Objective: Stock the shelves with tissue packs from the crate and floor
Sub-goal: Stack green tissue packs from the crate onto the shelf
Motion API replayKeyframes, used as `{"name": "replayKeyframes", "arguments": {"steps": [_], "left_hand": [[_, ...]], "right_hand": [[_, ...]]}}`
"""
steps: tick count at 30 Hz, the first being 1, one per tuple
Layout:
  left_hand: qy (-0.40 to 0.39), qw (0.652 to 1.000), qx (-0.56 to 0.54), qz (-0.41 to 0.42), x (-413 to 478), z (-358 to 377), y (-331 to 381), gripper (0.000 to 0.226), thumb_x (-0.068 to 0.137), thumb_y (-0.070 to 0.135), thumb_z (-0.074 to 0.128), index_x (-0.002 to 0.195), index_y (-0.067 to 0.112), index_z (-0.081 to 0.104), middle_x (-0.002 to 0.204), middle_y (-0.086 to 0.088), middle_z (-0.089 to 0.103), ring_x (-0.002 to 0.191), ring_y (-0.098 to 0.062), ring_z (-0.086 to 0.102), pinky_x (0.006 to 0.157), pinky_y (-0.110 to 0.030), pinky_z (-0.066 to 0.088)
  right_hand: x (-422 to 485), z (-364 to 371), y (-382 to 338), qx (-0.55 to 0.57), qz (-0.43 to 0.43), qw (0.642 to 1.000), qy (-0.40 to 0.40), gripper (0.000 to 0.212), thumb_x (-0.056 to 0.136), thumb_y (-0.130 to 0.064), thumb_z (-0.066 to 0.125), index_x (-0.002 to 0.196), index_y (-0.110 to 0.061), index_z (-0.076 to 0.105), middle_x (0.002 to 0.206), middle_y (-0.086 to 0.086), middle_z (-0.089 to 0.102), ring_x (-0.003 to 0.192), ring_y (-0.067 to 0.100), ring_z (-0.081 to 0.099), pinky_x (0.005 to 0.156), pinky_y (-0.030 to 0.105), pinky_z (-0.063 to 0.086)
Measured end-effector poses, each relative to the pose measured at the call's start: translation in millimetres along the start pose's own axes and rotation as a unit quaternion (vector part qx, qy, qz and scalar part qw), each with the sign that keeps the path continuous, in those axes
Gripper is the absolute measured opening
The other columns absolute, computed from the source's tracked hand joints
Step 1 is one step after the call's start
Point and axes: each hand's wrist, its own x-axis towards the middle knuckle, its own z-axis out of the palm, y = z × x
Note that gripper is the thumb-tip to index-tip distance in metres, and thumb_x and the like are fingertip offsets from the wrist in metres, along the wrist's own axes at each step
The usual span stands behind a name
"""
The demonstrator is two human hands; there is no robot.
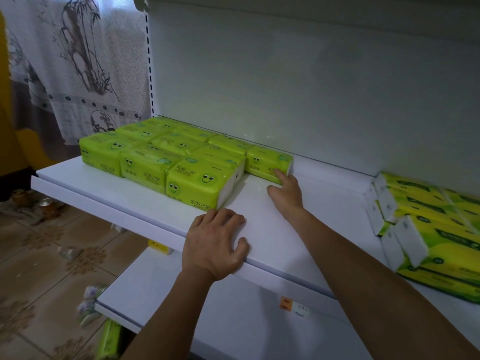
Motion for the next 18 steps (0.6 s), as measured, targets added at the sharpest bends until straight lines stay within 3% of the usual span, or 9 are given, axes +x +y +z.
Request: {"name": "replayKeyframes", "arguments": {"steps": [5,8,12,15,18], "left_hand": [[-0.022,0.999,0.017,0.022,-1,-2,-1,0.039,0.075,0.039,0.036,0.096,0.023,0.065,0.096,0.004,0.064,0.086,-0.02,0.061,0.076,-0.03,0.046],[-0.022,1.0,0.018,0.005,-14,-3,3,0.045,0.084,0.036,0.03,0.105,0.021,0.066,0.109,0.001,0.067,0.101,-0.02,0.063,0.091,-0.032,0.041],[-0.04,0.997,-0.046,-0.037,-53,-11,20,0.059,0.091,0.037,0.015,0.132,0.014,0.05,0.141,-0.006,0.047,0.135,-0.021,0.037,0.114,-0.039,0.011],[-0.073,0.987,-0.135,-0.041,-89,-17,31,0.066,0.087,0.041,0.008,0.146,0.016,0.022,0.154,0.002,0.014,0.141,-0.008,0.002,0.112,-0.033,-0.004],[-0.135,0.982,-0.13,-0.02,-131,-14,28,0.067,0.085,0.043,0.007,0.147,0.021,0.019,0.156,0.004,0.009,0.143,-0.01,0.003,0.114,-0.034,-0.003]], "right_hand": [[-51,-9,-9,0.007,-0.008,1.0,-0.02,0.057,0.089,-0.025,0.054,0.143,-0.02,0.036,0.153,0.006,0.026,0.14,0.021,0.026,0.114,0.032,0.024],[-99,-15,-13,0.004,-0.046,0.998,-0.032,0.056,0.09,-0.024,0.055,0.142,-0.018,0.038,0.152,0.005,0.03,0.14,0.017,0.027,0.115,0.03,0.021],[-161,-29,-9,-0.017,-0.101,0.994,-0.034,0.056,0.089,-0.018,0.057,0.141,-0.016,0.039,0.148,0.003,0.038,0.136,0.017,0.036,0.114,0.033,0.026],[-200,-29,1,-0.049,-0.142,0.988,-0.041,0.056,0.088,-0.017,0.057,0.141,-0.015,0.039,0.146,0.003,0.041,0.134,0.018,0.039,0.113,0.031,0.029],[-234,-14,11,-0.097,-0.2,0.975,-0.022,0.054,0.087,-0.021,0.051,0.139,-0.012,0.042,0.145,0.006,0.043,0.136,0.02,0.036,0.114,0.027,0.019]]}}
